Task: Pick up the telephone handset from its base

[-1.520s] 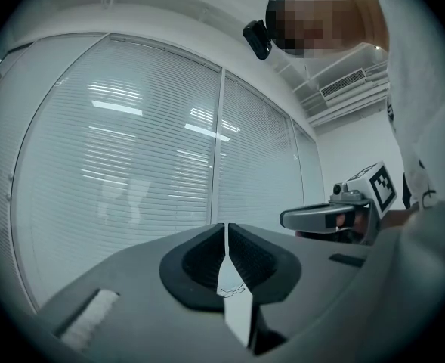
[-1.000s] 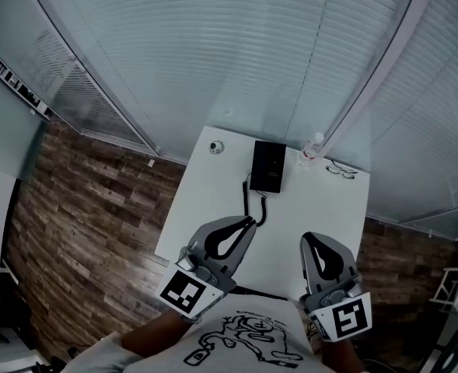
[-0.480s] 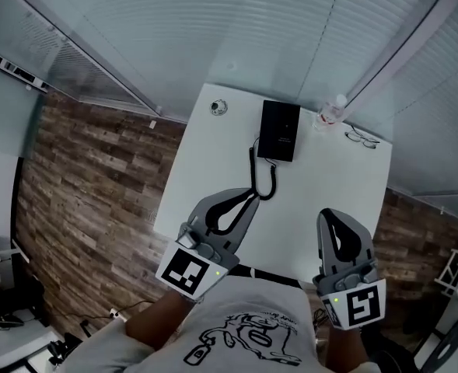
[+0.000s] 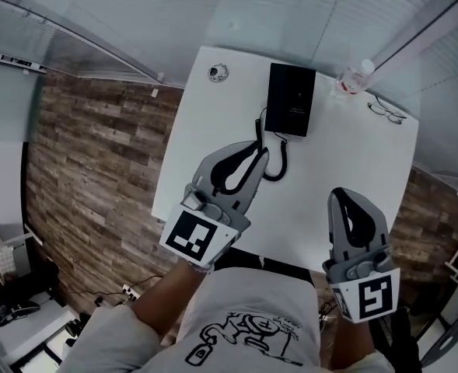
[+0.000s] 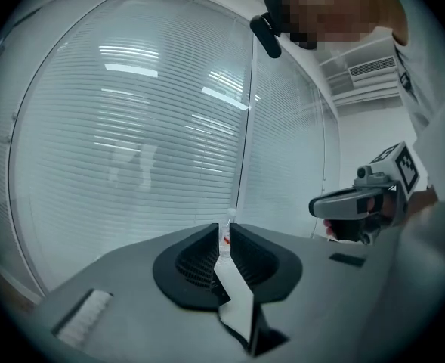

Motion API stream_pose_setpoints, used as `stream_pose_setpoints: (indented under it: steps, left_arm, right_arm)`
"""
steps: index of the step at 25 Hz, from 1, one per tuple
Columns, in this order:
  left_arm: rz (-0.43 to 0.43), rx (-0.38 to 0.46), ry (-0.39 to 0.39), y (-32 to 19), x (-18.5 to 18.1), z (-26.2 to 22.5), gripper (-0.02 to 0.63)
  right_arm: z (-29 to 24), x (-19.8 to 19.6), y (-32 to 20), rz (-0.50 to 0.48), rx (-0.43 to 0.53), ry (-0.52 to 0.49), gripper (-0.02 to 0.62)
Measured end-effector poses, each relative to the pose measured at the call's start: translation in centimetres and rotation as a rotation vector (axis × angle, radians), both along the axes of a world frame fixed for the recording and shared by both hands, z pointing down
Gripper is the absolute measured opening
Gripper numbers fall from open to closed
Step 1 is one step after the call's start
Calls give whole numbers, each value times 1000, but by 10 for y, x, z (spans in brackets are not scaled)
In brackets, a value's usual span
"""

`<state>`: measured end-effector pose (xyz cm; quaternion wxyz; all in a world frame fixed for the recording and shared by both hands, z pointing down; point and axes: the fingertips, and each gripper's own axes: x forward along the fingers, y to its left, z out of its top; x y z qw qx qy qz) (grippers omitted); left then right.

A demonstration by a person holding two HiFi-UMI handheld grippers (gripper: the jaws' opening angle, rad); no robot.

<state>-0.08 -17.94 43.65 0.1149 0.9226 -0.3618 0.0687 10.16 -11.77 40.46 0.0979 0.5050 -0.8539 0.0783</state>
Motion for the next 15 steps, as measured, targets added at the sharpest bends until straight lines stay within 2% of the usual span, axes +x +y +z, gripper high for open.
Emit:
stream_pose_setpoints:
  steps: [6, 11, 15]
  left_arm:
    - [-18, -37, -17, -26, 4, 44, 83]
    - [-19, -77, -44, -48, 6, 88, 89]
    - [-33, -91, -37, -72, 10, 125, 89]
  right_arm:
    - [33, 2, -16, -3, -21, 3, 8]
    - [62, -1, -29, -20, -47, 9, 8]
    - [84, 1, -42, -22, -61, 7, 8]
